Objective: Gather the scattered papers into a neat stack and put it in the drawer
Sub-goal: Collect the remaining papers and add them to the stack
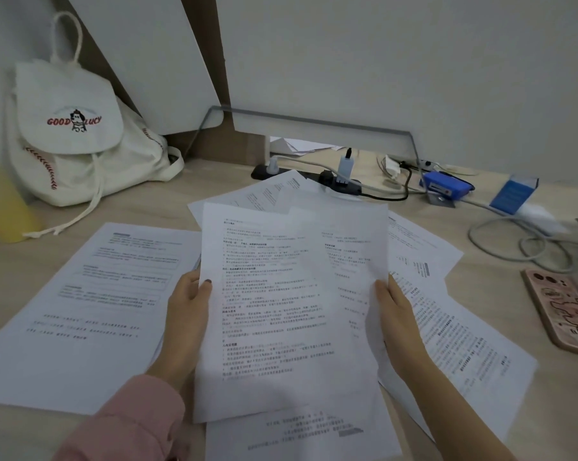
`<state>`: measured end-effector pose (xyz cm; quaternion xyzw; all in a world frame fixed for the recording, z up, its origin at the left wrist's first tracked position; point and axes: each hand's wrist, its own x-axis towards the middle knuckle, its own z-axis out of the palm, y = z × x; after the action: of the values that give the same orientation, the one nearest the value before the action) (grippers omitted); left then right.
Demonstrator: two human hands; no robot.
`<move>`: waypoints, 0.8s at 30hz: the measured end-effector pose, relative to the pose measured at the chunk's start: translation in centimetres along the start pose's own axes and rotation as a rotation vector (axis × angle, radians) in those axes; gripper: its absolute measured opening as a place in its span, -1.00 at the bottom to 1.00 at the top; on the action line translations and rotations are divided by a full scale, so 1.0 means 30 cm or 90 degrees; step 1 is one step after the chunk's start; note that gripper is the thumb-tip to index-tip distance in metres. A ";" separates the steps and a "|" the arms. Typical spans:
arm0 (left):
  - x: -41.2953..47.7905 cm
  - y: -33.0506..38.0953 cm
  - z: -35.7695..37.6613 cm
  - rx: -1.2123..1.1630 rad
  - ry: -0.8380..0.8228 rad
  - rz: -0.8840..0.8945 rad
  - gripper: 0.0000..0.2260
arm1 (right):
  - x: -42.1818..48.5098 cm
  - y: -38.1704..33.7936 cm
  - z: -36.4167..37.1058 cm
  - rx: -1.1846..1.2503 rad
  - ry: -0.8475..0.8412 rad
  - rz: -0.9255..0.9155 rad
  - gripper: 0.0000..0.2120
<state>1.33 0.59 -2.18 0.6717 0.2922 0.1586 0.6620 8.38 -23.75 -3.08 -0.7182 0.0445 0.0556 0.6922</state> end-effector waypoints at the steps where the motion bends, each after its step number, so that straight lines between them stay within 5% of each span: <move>1: 0.000 -0.001 -0.004 0.001 0.011 0.002 -0.80 | 0.005 0.006 -0.004 0.020 0.002 0.017 -0.61; 5: 0.010 -0.013 -0.023 -0.020 0.013 -0.010 -0.83 | 0.022 0.009 -0.032 0.218 -0.100 0.121 -0.67; 9: -0.003 -0.021 -0.025 -0.183 -0.171 -0.081 -0.75 | 0.018 0.002 -0.054 0.343 -0.219 0.214 -0.60; 14: -0.006 -0.027 -0.003 -0.209 -0.336 -0.149 -0.71 | 0.007 -0.019 -0.024 0.214 -0.297 0.214 -0.63; 18: 0.008 -0.028 -0.001 -0.149 -0.267 -0.134 -0.74 | 0.017 -0.050 0.002 0.059 -0.281 0.217 -0.48; 21: 0.008 -0.012 -0.018 -0.147 -0.182 -0.096 -0.77 | 0.028 -0.114 -0.005 -0.042 -0.165 0.180 -0.39; 24: 0.028 -0.023 -0.056 -0.142 -0.082 -0.075 -0.76 | 0.048 -0.222 -0.026 0.068 -0.028 0.053 -0.54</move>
<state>0.86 2.40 -2.88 0.5842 0.2689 0.1076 0.7582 10.77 -24.25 3.33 -0.6761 0.0620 0.0979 0.7277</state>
